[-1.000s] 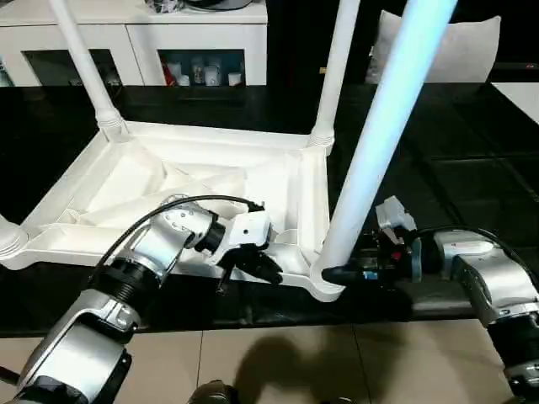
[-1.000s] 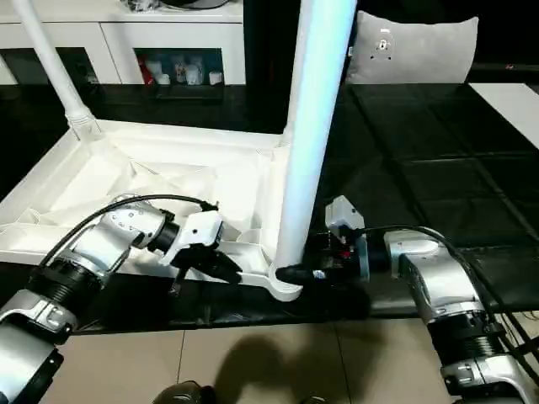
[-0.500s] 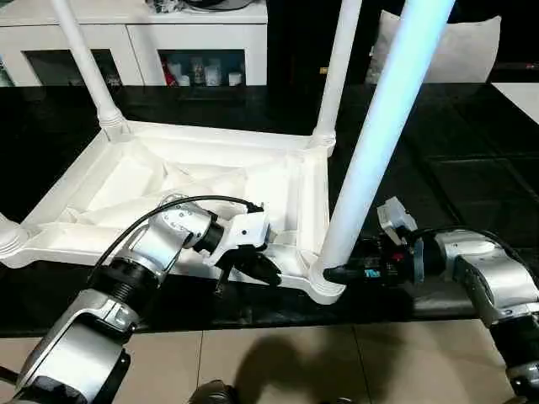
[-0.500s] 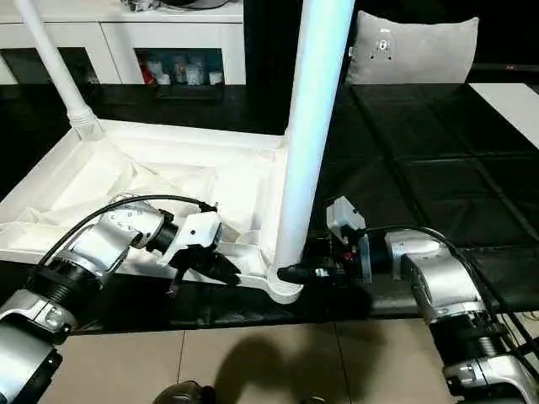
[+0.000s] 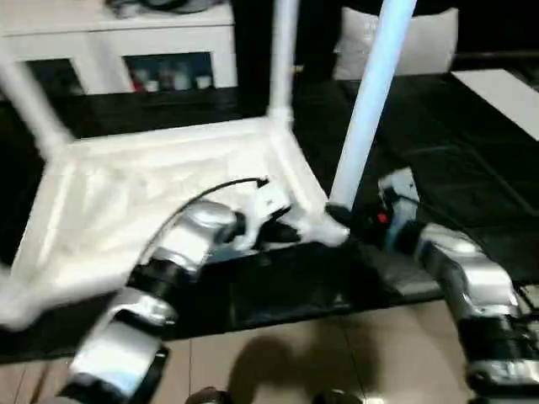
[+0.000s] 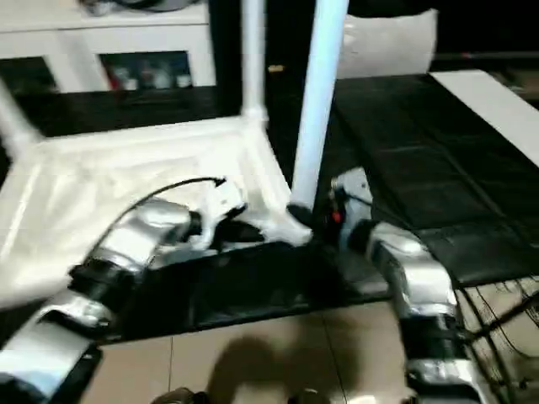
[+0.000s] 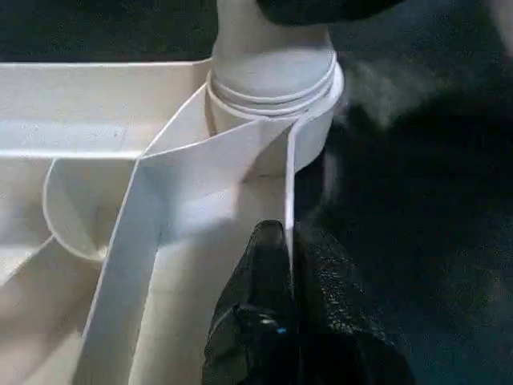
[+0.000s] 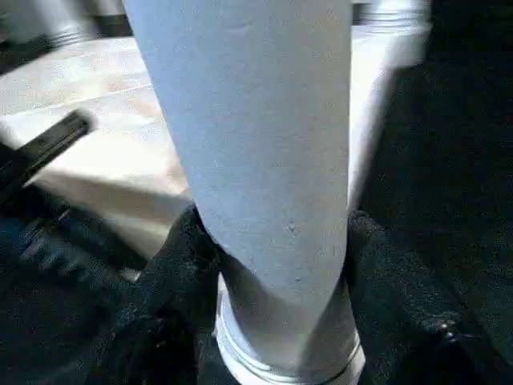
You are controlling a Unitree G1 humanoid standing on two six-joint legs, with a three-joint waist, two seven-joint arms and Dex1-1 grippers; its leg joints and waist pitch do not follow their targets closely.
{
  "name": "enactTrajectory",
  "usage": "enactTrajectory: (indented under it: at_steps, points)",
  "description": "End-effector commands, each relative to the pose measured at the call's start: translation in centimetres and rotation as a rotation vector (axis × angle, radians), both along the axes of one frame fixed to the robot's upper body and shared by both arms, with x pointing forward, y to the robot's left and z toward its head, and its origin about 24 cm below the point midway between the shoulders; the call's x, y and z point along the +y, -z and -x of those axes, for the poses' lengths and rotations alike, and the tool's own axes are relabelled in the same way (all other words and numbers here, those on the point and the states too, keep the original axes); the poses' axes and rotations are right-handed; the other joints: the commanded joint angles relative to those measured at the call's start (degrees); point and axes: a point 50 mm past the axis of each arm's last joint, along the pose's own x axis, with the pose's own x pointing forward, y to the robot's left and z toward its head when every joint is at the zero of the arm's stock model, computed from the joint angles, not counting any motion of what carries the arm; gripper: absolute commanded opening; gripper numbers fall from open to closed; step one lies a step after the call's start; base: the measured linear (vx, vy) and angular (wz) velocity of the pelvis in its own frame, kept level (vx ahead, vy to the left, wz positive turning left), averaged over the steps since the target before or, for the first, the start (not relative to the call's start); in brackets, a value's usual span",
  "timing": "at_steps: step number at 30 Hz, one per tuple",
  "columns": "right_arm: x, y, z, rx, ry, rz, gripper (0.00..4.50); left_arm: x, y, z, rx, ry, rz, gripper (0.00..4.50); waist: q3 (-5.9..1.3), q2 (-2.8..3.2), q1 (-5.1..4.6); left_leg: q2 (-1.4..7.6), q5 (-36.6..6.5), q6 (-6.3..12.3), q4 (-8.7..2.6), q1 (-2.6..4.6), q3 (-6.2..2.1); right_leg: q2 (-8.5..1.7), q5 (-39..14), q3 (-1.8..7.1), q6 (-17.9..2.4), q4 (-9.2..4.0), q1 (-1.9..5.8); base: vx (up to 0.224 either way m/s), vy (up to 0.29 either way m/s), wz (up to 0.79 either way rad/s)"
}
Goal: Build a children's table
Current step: Rotate leg to tighten
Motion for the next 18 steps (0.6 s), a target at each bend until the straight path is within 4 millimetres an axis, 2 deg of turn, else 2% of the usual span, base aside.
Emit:
enactTrajectory:
  at_steps: [1,2,4,6,7,9,10,14,18]
  points:
    - [3.1,-0.3,-0.4,0.008,0.007,-0.006,1.98,-2.4,-2.1,-0.6,-0.068,-0.029,0.076,0.00,-5.03,-0.86,0.67,2.28,-8.9,2.67,-3.59,0.88,-1.64,-3.06,-9.9,1.66,-12.5,-4.16,3.18,0.000,0.000,0.00]
    - [3.7,-0.2,-0.6,-0.041,0.049,0.040,1.98,-3.0,-2.4,-0.9,-0.089,-0.078,0.086,0.00,-5.06,-0.85,0.62,2.31,-7.8,2.95,-3.50,0.83,-1.59,-2.96,-8.3,1.65,-12.8,-3.99,3.05,0.000,0.000,0.00]
    - [4.2,-0.2,-0.6,-0.051,0.039,0.002,1.98,-3.4,-2.7,-0.8,-0.097,-0.084,0.097,0.00,-5.11,-0.86,0.83,2.20,-6.8,4.09,-3.33,1.00,-1.41,-2.96,-6.3,1.60,-13.4,-4.04,3.07,0.000,0.000,0.00]
    - [4.3,-0.2,-0.5,-0.042,0.042,-0.037,2.65,-3.7,-2.8,-0.8,-0.099,-0.081,0.102,0.00,-5.01,-0.72,0.97,2.34,-7.0,5.26,-3.35,1.04,-1.41,-2.87,-6.0,1.59,-13.9,-4.02,3.20,0.000,0.000,0.00]
    - [4.3,-0.3,-0.5,-0.040,0.049,-0.052,2.65,-3.8,-2.8,-0.7,-0.101,-0.080,0.101,0.00,-4.96,-0.65,1.00,2.43,-7.1,5.45,-3.43,1.08,-1.45,-2.85,-5.7,1.58,-14.1,-3.98,3.21,0.000,0.000,0.00]
    - [4.0,-0.4,-0.5,-0.052,0.043,-0.044,2.71,-3.7,-2.7,-0.6,-0.108,-0.058,0.097,0.00,-4.85,-0.69,0.87,2.50,-8.1,5.35,-3.54,1.13,-1.47,-2.82,-6.5,1.55,-14.1,-4.06,3.20,0.000,0.000,0.00]
    - [3.6,-0.4,-0.5,-0.057,0.038,-0.034,3.01,-3.5,-2.6,-0.5,-0.116,-0.037,0.092,0.00,-4.81,-0.67,0.88,2.51,-8.5,5.20,-3.58,1.21,-1.48,-2.84,-7.1,1.54,-14.1,-4.17,3.19,0.000,0.000,0.00]
    - [1.9,-0.6,-0.5,-0.073,0.041,-0.023,3.20,-2.5,-2.4,-0.4,-0.134,0.024,0.067,0.00,-4.67,-0.63,0.95,2.56,-10.7,4.21,-3.71,1.34,-1.49,-2.98,-9.9,1.67,-13.3,-4.50,3.18,0.000,0.000,0.00]
    - [0.9,-0.9,-0.1,-0.089,-0.052,0.005,3.60,-1.5,-2.2,-0.1,-0.154,0.102,0.039,0.00,-4.74,-0.74,1.12,2.65,-9.9,4.59,-3.62,1.29,-1.49,-3.03,-8.0,1.70,-13.6,-4.20,3.32,0.000,0.000,0.00]
